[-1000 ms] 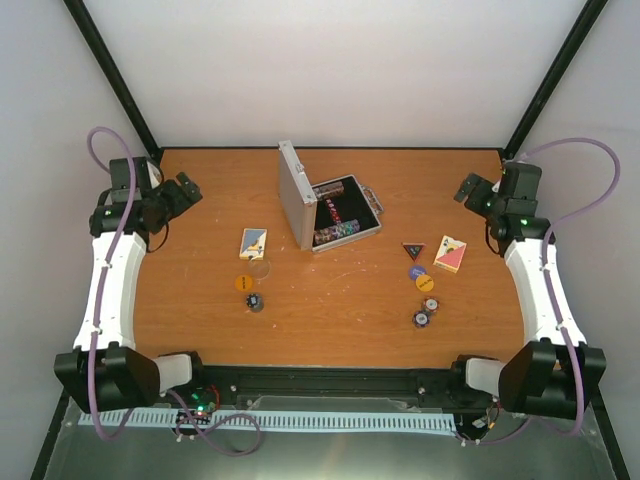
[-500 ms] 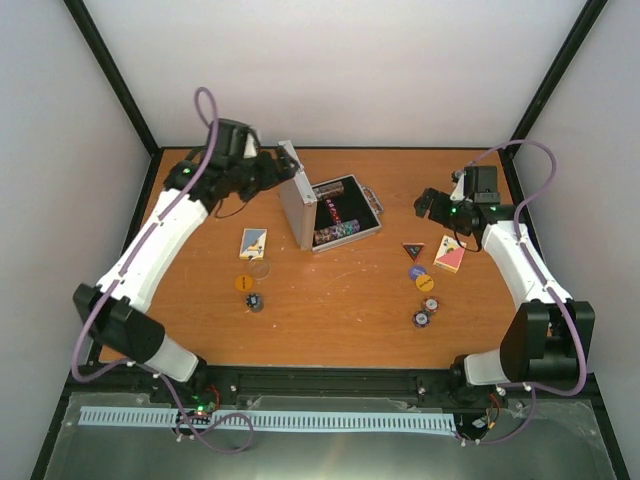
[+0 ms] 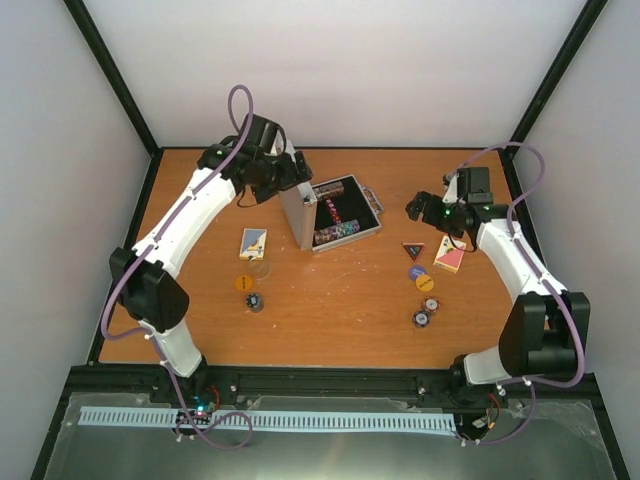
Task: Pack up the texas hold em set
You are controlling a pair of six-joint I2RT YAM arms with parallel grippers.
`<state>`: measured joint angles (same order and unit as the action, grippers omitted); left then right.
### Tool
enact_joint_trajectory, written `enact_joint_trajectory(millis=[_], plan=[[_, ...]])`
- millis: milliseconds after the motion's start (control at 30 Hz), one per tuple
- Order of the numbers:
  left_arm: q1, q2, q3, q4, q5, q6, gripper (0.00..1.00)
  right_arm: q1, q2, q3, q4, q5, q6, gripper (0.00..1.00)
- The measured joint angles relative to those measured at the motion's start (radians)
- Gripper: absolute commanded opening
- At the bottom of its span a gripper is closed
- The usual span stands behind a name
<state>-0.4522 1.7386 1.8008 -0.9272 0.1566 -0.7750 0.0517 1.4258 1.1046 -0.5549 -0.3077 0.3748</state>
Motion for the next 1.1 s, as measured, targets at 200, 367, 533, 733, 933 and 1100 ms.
enact_joint_trajectory(millis=[200, 367, 533, 733, 933, 1100], plan=[[-0.003, 0.055, 0.053, -0.029, 0.000, 0.027, 1.00, 0.008, 0.035, 0.000, 0.011, -0.004, 0.000, 1.00], [-0.008, 0.101, 0.083, -0.056, 0.000, 0.053, 0.93, 0.019, 0.064, 0.002, 0.013, -0.007, -0.005, 1.00], [-0.009, 0.129, 0.108, -0.081, -0.005, 0.095, 0.77, 0.027, 0.079, 0.002, 0.013, -0.013, -0.009, 0.98], [-0.009, 0.144, 0.141, -0.107, -0.006, 0.154, 0.67, 0.034, 0.095, 0.006, 0.013, -0.021, -0.012, 0.98], [-0.009, 0.149, 0.153, -0.127, -0.007, 0.204, 0.60, 0.039, 0.113, 0.029, 0.013, -0.023, -0.015, 0.98], [-0.009, 0.149, 0.153, -0.126, 0.016, 0.282, 0.55, 0.050, 0.129, 0.039, 0.013, -0.026, -0.015, 0.98]])
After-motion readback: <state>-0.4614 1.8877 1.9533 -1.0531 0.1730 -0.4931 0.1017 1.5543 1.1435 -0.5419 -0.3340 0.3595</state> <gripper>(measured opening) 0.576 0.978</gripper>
